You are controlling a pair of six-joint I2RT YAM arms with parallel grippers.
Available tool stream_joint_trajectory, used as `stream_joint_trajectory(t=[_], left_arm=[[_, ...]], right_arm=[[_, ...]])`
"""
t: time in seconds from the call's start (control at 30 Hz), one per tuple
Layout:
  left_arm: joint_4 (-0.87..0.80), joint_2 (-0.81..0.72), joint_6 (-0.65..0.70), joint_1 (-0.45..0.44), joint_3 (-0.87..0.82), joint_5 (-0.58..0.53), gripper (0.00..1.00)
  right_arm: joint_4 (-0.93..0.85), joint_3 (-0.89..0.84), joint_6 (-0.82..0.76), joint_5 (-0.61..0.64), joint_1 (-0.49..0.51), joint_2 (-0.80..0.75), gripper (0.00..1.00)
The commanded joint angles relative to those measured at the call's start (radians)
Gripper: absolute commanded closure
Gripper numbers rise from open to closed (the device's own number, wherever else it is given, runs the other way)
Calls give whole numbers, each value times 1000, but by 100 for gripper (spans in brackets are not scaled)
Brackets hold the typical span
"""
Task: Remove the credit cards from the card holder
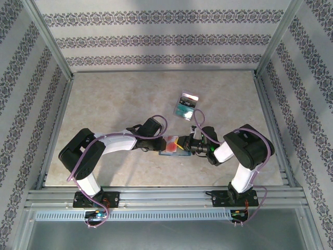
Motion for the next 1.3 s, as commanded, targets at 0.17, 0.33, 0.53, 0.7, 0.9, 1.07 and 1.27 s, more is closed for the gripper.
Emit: stream_joint_trajectory(t=[0.17, 0.33, 0.53, 0.7, 0.9, 1.07, 1.27], left_arm=[[-116, 30, 20, 3, 9, -90, 78], [-129, 17, 32, 10, 9, -106, 80], [-119, 4, 24, 11, 6, -92, 80], [-100, -11, 5, 11, -13, -80, 80], [-94, -28, -12, 11, -33, -86, 80], [-90, -46, -20, 11, -39, -93, 80], [-92, -84, -28, 11, -38, -108, 78]], right_arm=[[-40, -14, -48, -7, -26, -40, 95], [-147, -12, -93, 10, -30, -93, 95], [-256, 7, -140, 27, -30, -152, 95], [-372, 7, -186, 52, -30, -200, 95], [-487, 48, -236, 82, -31, -265, 97], [-545, 66, -262, 91, -33, -293, 100], [-617, 88, -298, 101, -34, -327, 100]])
